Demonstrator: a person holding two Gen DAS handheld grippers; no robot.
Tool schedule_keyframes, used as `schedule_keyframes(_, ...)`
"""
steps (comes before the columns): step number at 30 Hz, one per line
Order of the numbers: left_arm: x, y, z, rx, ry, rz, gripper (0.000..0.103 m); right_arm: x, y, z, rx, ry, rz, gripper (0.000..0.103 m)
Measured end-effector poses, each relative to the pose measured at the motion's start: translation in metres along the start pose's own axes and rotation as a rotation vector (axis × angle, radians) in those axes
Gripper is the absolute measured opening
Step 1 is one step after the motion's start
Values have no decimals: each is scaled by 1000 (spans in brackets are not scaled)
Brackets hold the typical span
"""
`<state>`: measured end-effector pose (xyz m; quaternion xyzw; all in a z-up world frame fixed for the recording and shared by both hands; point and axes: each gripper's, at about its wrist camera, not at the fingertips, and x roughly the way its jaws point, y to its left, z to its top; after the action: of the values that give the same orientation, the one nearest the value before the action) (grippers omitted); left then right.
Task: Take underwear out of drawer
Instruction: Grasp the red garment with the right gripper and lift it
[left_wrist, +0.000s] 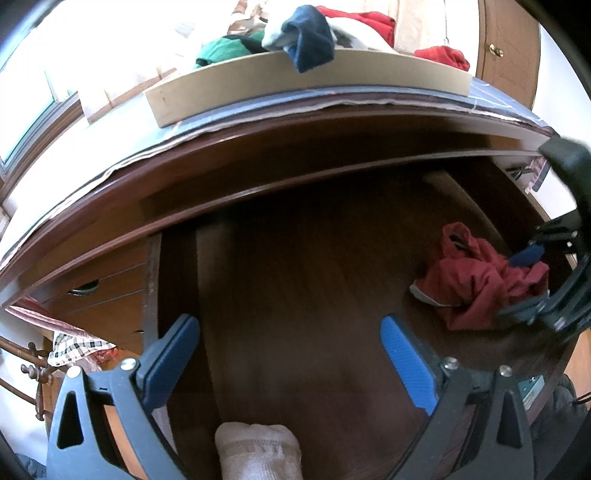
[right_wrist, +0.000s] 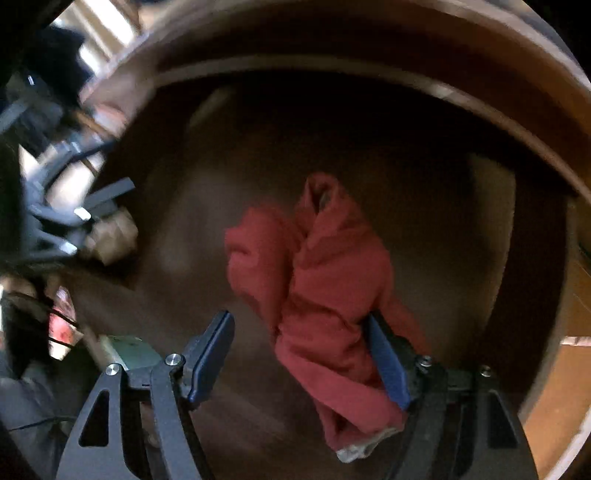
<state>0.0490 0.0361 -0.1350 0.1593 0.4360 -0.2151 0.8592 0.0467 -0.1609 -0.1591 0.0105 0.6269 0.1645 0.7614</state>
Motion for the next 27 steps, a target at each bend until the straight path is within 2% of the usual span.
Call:
schedule_keyframes(3, 0, 0, 0, -5, -2, -2, 100, 14, 0, 3, -14, 55, -98, 74)
schedule_keyframes(6, -1, 2, -1, -12, -5, -1, 100, 20, -6, 5, 20, 72, -100, 74)
schedule_keyframes(7, -2, 2, -1, -13, -5, -1, 100, 19, -11, 5, 39, 63, -87, 68)
schedule_keyframes(8, -1, 3, -1, -13, -3, -2, 100, 16, -15, 4, 47, 58, -92, 57)
schedule_keyframes(9, -1, 3, -1, -12, 0, -2, 100, 14, -20, 3, 61, 51, -96, 52)
schedule_keyframes(11, 0, 4, 0, -14, 5, -2, 100, 7, -34, -1, 122, 25, -44, 36)
schedule_keyframes(14, 0, 6, 1, -28, 6, 7, 100, -3, -52, -11, 222, -46, 46, 26)
schedule_keyframes(17, 2, 5, 1, -20, 19, 14, 100, -18, -65, -23, 291, -143, 124, 24)
schedule_keyframes(22, 6, -2, 1, 15, 47, 30, 100, -59, -80, -50, 372, -324, 316, 23)
schedule_keyframes(27, 5, -3, 0, 15, 45, 34, 100, -97, -80, -57, 417, -430, 374, 23)
